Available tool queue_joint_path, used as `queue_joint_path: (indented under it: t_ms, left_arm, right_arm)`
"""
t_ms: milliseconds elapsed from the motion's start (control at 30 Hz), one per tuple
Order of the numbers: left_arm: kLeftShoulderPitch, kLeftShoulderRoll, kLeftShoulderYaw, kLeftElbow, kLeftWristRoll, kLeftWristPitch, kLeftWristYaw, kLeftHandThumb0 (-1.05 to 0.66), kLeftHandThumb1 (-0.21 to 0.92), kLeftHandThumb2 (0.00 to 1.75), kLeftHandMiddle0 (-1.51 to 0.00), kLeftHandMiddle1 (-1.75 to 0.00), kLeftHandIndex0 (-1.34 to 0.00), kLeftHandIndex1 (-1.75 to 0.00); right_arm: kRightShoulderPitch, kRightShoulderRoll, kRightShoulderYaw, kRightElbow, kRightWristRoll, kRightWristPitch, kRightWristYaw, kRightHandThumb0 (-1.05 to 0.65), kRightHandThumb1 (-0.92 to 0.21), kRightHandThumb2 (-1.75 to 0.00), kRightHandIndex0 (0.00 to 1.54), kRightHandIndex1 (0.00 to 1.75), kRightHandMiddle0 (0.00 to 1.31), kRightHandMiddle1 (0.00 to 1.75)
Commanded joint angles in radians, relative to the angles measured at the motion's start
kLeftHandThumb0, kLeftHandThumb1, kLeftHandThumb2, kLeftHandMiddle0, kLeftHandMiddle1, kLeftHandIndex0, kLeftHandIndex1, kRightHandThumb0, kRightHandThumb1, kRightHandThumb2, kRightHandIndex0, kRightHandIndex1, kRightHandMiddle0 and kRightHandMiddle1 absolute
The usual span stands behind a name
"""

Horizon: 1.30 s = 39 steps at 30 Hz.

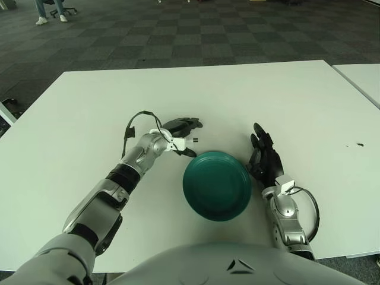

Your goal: Put the charger into the plate.

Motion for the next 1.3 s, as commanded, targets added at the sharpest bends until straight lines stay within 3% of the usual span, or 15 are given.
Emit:
queue_joint_path:
  t_ms: [0, 800, 1267]
  left_arm:
    - [-0.002, 0.011, -0.007, 0.016, 0.025, 0.028, 0.019, -1.02, 0.92, 0.39, -0.26, 0.0, 0.0, -0.85]
    - [0.003, 0.026, 0.017, 0.005, 0.029, 0.056, 0.084, -1.02, 0.92, 0.45, -0.32, -0.02, -0.06, -0.9]
    - [0.009, 0.02, 0.039, 0.001, 0.021, 0.046, 0.18, -1.03, 0.92, 0.46, -0.36, -0.03, -0.1, -0.94]
  right_arm:
    - [0.053, 0.005, 0.004, 0.068, -0.007, 0.059, -0.006, -0.98, -0.92, -0.98, 0.06, 0.0, 0.0, 0.21]
    - [0.04, -0.003, -0.002, 0.082, -0.009, 0.057, -0.005, -1.0, -0.92, -0.97, 0.08, 0.0, 0.0, 0.27]
    - [0.038, -0.001, -0.008, 0.086, 0.013, 0.056, 0.008, -1.0, -0.92, -0.96, 0.09, 0.0, 0.0, 0.26]
